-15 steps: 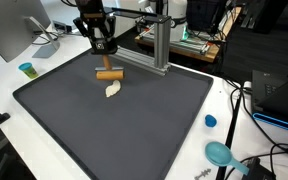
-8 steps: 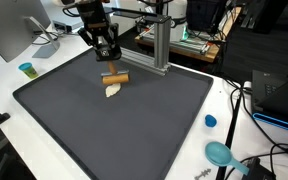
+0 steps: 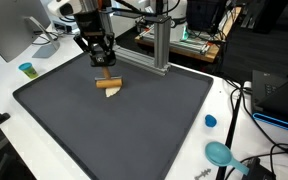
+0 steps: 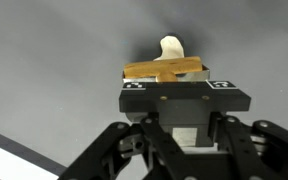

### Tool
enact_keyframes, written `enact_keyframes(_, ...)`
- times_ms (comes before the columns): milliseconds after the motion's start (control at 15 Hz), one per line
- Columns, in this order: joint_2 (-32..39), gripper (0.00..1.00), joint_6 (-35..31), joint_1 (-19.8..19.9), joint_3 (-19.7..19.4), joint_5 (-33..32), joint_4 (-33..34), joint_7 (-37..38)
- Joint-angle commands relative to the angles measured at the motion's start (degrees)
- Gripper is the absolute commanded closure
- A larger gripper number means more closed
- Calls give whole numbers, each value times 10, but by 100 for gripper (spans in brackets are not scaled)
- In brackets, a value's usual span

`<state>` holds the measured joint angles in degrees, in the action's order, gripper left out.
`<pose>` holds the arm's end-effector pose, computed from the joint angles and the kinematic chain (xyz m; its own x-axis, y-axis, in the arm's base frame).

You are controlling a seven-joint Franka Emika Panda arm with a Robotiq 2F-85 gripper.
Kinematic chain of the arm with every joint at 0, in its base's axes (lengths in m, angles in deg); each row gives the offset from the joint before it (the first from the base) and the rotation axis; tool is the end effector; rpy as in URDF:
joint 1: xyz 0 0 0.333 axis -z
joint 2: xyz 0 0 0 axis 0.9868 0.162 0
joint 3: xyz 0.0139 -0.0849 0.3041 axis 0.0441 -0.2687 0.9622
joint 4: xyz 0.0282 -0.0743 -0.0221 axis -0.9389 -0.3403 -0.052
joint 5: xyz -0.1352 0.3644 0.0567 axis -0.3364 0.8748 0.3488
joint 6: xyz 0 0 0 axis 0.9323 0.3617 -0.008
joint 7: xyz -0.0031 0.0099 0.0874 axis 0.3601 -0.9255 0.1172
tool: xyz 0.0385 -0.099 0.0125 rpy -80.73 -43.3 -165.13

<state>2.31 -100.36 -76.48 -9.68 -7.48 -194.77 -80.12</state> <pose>0.6172 -0.0337 0.3303 0.8412 0.5400 -0.0297 0.5407 -0.8405 0.0347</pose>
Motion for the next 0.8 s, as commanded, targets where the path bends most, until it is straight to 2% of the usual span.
enact_keyframes(0,22,78,14,2,9,2,33,-12)
enact_keyframes(333,40,78,17,7,21,12,49,-45)
enact_keyframes(733,66,78,53,-2,-3,-46,54,-16)
